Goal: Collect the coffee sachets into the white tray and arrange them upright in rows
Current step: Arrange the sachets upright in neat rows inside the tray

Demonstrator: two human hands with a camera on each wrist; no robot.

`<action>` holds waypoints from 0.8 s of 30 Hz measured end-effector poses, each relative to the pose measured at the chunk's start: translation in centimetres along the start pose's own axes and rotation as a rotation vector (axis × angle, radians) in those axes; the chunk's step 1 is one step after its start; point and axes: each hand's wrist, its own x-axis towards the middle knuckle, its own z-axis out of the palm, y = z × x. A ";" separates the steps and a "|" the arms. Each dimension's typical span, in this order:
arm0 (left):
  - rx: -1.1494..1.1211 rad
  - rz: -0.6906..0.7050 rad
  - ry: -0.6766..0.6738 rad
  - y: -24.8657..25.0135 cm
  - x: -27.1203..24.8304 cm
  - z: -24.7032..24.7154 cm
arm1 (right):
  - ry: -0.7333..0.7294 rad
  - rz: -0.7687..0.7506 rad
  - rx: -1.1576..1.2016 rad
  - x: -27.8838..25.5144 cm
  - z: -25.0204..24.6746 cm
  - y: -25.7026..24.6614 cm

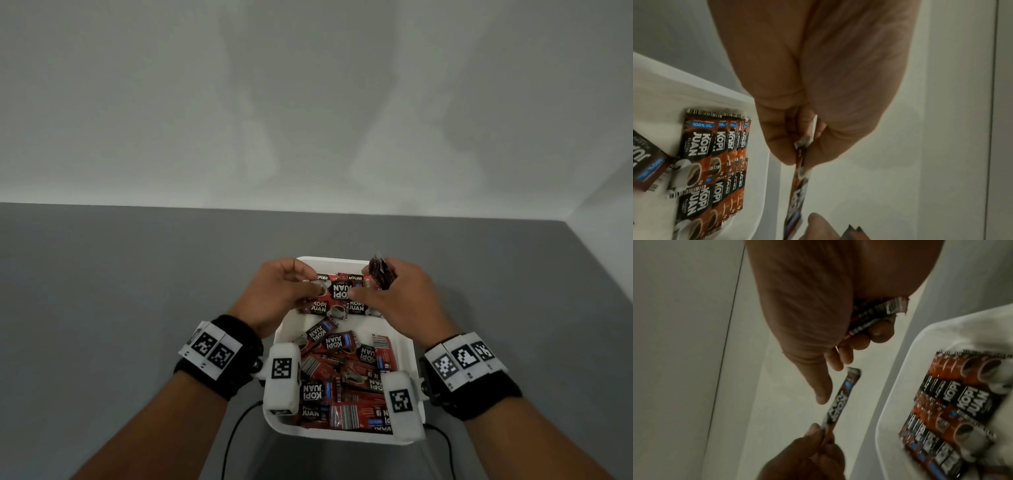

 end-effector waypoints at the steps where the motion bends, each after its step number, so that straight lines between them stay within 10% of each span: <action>1: -0.014 0.009 0.021 -0.2 0.1 0.0 | 0.025 -0.008 0.006 0.0 0.1 0.0; 7: 0.120 0.175 0.038 -0.8 -1.4 3.3 | -0.022 0.212 0.657 -0.2 1.8 -1.2; 24: 0.351 0.280 -0.120 -0.8 -1.5 5.9 | -0.243 0.357 0.774 0.3 3.1 -1.4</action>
